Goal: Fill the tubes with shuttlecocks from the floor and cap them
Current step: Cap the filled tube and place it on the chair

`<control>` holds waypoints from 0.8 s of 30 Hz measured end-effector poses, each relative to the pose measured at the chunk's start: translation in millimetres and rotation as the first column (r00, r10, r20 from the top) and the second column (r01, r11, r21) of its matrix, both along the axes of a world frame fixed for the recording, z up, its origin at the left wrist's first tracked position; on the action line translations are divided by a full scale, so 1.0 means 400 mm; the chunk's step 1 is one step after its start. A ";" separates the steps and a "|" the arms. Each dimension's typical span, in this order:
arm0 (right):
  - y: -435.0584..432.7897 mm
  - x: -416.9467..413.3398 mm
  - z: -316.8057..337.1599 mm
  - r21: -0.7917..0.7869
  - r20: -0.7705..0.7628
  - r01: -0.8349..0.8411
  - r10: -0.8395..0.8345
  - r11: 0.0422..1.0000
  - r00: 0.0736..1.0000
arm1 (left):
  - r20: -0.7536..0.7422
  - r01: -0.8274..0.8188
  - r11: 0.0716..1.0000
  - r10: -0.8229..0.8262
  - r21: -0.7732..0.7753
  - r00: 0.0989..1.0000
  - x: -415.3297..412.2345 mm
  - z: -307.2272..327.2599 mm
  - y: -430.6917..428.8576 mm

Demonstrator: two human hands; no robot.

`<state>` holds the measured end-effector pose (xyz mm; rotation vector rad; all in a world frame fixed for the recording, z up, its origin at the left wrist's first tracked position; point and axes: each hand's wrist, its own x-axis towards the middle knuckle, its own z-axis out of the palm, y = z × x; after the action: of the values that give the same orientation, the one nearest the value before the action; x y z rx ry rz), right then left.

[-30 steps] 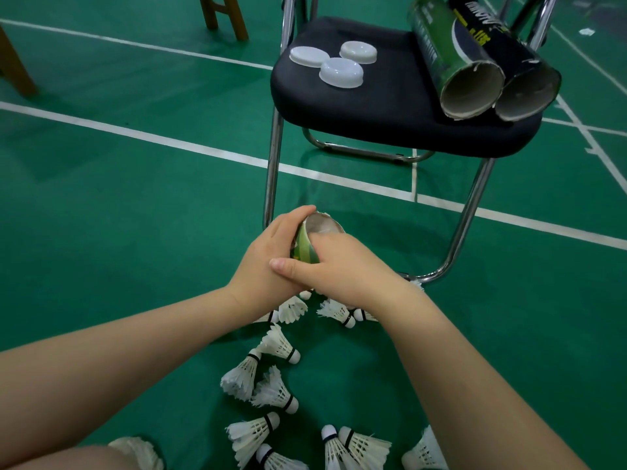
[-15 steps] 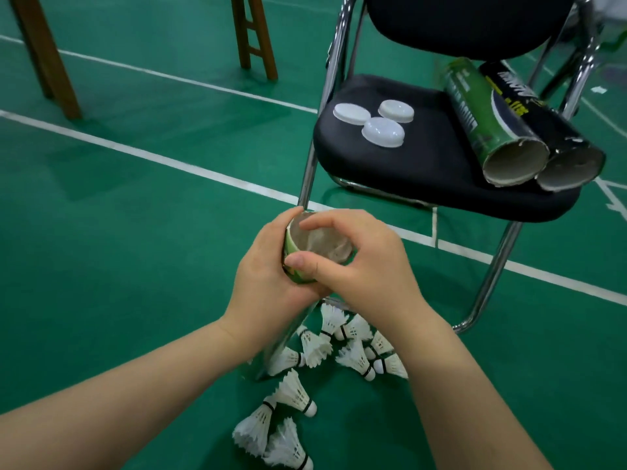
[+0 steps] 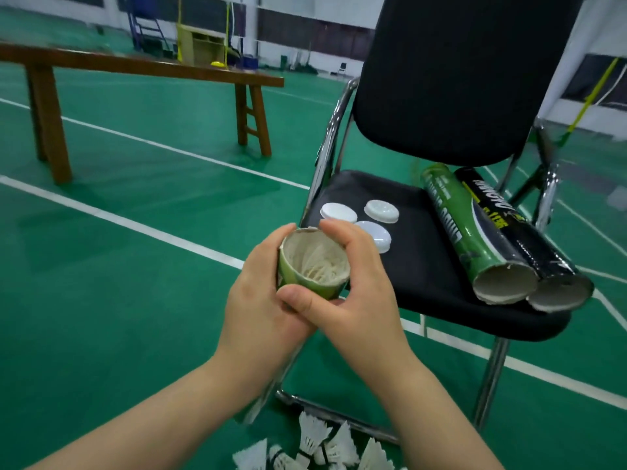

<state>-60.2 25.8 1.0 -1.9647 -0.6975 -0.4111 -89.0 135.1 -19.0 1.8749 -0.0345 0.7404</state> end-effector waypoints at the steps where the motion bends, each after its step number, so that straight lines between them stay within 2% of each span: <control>1: -0.005 0.008 0.001 -0.009 -0.005 0.001 -0.001 1.000 1.000 | 0.001 -0.001 1.000 0.001 -0.003 1.000 0.010 -0.001 -0.004; 7: -0.025 0.039 -0.006 -0.039 -0.048 -0.001 -0.001 0.999 0.999 | -0.007 -0.009 1.000 0.009 -0.024 1.000 0.041 -0.013 -0.024; 20: -0.073 0.068 0.002 0.104 -0.116 -0.017 0.029 0.994 0.993 | 0.009 0.019 1.000 -0.019 0.022 1.000 0.080 0.005 -0.074; 22: -0.086 0.083 0.006 0.179 -0.132 0.021 0.003 0.984 0.991 | 0.004 0.017 1.000 -0.017 -0.005 1.000 0.087 0.010 -0.081; 24: -0.103 0.115 0.012 0.226 -0.149 0.125 -0.093 0.966 0.985 | 0.003 0.005 1.000 -0.005 -0.001 1.000 0.095 0.007 -0.082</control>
<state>-14.4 -15.2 5.7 -1.7917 -0.4328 -0.4019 -51.1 102.1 -16.3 1.8719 -0.0402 0.7394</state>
